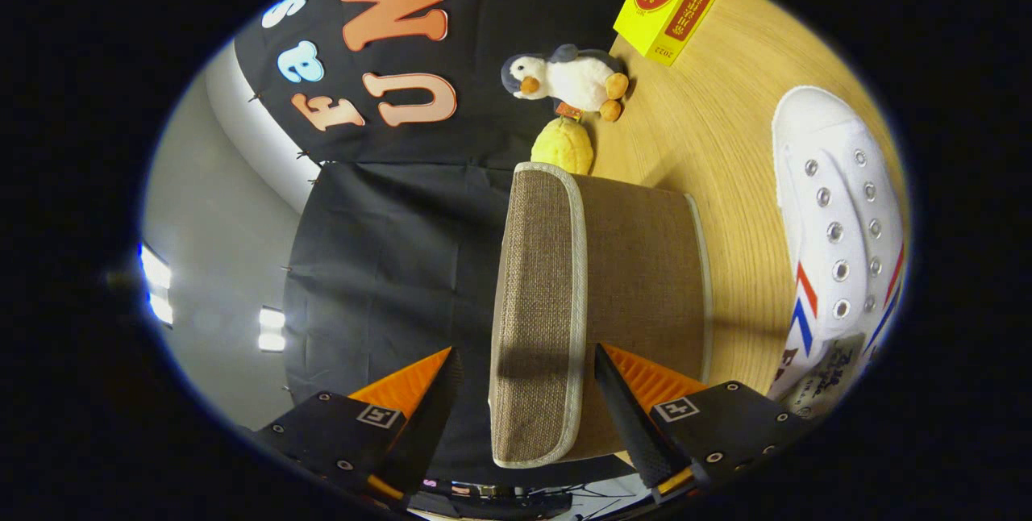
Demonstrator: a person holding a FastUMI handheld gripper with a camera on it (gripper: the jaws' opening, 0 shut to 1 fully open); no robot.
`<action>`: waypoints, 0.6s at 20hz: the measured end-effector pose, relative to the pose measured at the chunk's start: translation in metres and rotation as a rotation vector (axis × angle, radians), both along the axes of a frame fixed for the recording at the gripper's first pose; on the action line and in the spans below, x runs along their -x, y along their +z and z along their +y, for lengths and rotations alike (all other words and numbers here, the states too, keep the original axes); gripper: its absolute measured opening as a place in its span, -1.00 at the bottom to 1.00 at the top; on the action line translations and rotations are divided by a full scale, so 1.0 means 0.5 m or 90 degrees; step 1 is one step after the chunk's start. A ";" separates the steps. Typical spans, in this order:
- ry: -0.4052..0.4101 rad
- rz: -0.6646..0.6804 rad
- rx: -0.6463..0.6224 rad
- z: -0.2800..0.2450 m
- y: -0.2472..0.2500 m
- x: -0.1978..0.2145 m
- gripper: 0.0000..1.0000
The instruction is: Open the storage box then place both shoes into the box .Put the left shoe in first, then the right shoe, with the right side of both shoes facing outward in a uniform manner.
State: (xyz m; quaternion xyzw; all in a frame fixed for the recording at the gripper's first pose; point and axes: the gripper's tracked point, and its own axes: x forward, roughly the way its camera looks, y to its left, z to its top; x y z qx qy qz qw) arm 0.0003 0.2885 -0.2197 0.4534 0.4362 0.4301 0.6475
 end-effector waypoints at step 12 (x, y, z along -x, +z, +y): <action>-0.084 0.025 -0.150 -0.044 0.072 -0.053 0.23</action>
